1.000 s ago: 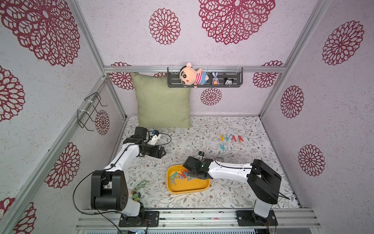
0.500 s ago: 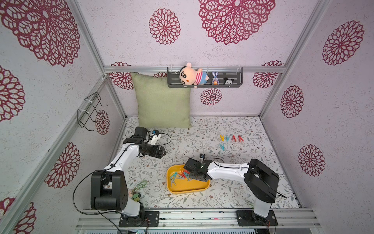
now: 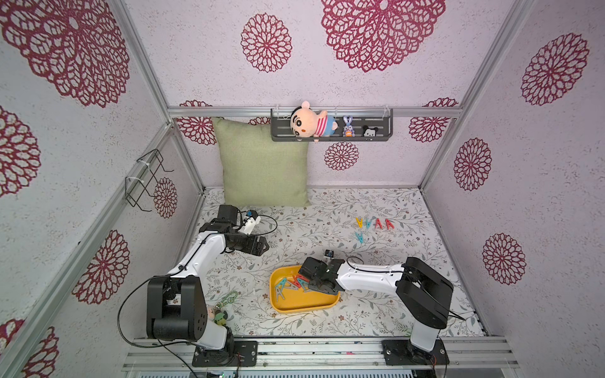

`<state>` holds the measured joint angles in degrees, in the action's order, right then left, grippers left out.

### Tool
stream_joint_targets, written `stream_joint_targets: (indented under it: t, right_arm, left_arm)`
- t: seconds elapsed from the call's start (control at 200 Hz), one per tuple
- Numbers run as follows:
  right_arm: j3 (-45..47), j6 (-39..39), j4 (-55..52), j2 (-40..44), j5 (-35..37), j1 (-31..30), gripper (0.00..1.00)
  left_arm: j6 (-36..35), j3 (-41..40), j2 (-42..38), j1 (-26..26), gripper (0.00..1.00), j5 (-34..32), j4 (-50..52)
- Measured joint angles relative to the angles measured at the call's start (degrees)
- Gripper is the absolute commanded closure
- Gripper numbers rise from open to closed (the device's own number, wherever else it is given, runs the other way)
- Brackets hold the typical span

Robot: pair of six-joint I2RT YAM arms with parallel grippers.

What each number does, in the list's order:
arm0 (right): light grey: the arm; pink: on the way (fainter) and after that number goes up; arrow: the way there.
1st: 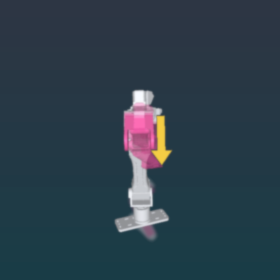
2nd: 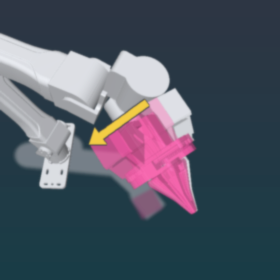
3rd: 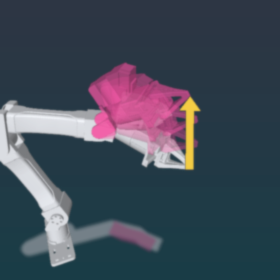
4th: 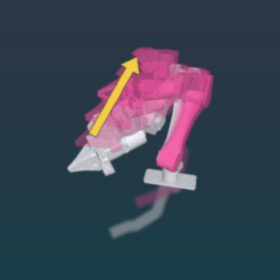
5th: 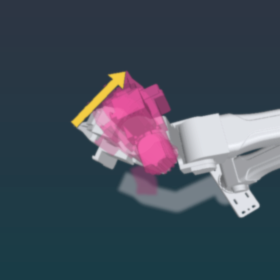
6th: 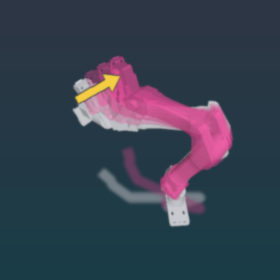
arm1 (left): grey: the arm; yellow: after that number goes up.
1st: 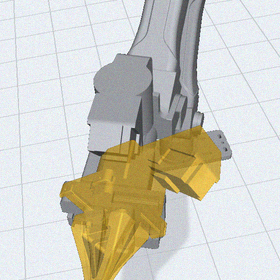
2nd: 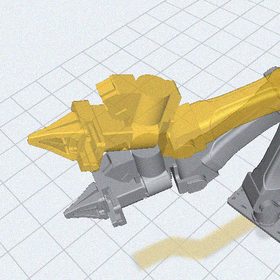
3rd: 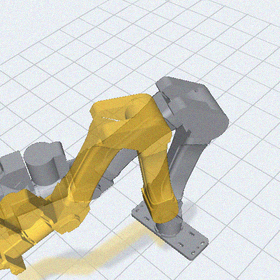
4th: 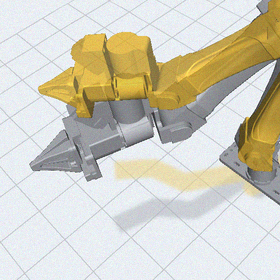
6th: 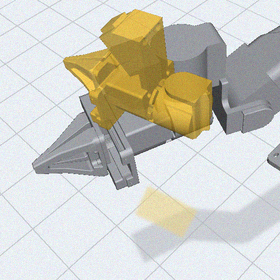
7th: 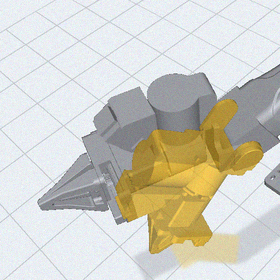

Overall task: Take the clothespins out of the storage box
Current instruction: Pick up the clothespin from the storage box.

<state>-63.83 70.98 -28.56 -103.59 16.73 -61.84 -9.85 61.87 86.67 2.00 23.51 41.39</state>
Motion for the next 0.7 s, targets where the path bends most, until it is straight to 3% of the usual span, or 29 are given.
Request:
stream_joint_targets:
  t: [0.205,0.345,0.7]
  right_arm:
    - [0.00,-0.33,-0.39,0.00,0.22,-0.02,0.96]
    - [0.00,-0.37,-1.42,0.46,0.52,-0.07,1.00]
    - [0.00,-1.42,-2.67,5.62,1.64,-1.27,1.00]
  left_arm:
    - [0.00,0.00,0.00,0.02,0.06,0.00,0.00]
    - [0.00,0.00,0.00,0.02,0.06,0.02,0.02]
    - [-0.02,0.00,0.00,0.48,0.06,0.00,0.00]
